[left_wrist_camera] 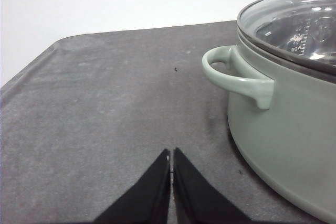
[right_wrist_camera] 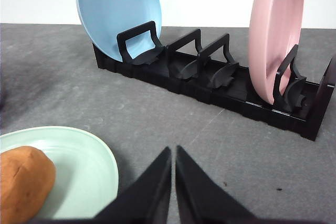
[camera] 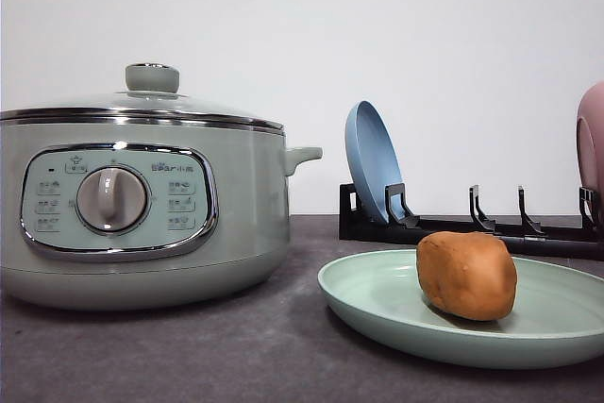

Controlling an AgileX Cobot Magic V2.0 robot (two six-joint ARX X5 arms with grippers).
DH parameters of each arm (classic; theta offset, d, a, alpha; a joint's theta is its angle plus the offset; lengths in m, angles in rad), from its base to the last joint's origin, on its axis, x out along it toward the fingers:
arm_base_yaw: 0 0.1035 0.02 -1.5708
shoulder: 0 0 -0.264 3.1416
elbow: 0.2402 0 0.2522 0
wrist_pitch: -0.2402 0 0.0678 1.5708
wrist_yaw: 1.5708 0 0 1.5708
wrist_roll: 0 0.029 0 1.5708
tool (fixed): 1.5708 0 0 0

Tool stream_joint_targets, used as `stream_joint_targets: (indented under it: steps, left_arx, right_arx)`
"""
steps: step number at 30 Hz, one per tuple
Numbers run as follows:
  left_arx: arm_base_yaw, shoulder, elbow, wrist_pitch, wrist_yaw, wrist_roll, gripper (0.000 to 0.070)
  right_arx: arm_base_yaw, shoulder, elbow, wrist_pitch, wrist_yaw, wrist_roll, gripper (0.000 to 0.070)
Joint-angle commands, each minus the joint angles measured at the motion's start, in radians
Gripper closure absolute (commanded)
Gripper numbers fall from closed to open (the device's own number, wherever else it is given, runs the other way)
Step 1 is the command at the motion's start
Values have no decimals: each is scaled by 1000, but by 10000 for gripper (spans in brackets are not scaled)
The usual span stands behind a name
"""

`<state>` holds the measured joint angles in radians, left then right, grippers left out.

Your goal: Transfer potato from steamer to green plate

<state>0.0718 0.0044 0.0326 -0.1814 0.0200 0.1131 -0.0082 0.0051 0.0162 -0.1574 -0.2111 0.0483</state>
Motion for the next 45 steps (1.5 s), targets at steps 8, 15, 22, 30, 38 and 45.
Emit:
stream_joint_targets:
  steps: [8,15,22,30,38,45]
  left_arx:
    - [2,-2,-21,-7,-5,-6,700]
    - [2,-2,-21,-7,-5,-6,700]
    - [2,-1,-21,-7,-5,-6,700]
    - [2,-2,-21,-7,-5,-6,700]
    - [2,-2,-21,-7,-5,-6,700]
    - [2,-2,-21,-7,-5,-6,700]
  right_arx:
    - [-2,-2,-4,0,0,2,700]
    - [-2,-2,-4,0,0,2,700]
    - [-2,-2,-4,0,0,2,700]
    - [-2,-2,-4,0,0,2,700]
    - [-2,-2,-4,0,0,2,700]
    - [-2,-2,-4,0,0,2,700]
